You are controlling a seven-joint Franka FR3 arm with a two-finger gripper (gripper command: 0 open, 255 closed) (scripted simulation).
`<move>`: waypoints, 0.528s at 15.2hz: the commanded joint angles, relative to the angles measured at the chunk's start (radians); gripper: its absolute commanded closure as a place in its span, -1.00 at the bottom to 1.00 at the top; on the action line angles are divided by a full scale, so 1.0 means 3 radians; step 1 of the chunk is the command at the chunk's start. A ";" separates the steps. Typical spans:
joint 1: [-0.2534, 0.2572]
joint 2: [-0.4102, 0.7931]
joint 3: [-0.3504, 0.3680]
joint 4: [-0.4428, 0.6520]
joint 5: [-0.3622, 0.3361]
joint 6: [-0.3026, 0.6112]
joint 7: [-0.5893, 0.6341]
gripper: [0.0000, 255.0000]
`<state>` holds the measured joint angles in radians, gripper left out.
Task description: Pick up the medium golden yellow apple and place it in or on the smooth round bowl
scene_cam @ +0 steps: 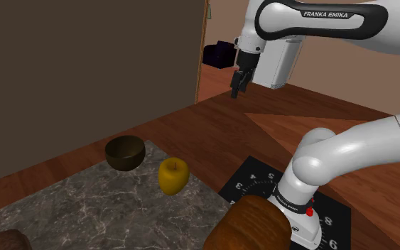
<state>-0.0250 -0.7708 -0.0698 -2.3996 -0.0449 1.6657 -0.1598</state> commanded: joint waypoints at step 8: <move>-0.0136 -0.0412 0.0553 -0.0591 0.0608 0.0160 0.1364 -1.00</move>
<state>-0.0603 -0.8820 0.0716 -2.5570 0.1078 1.7052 0.1843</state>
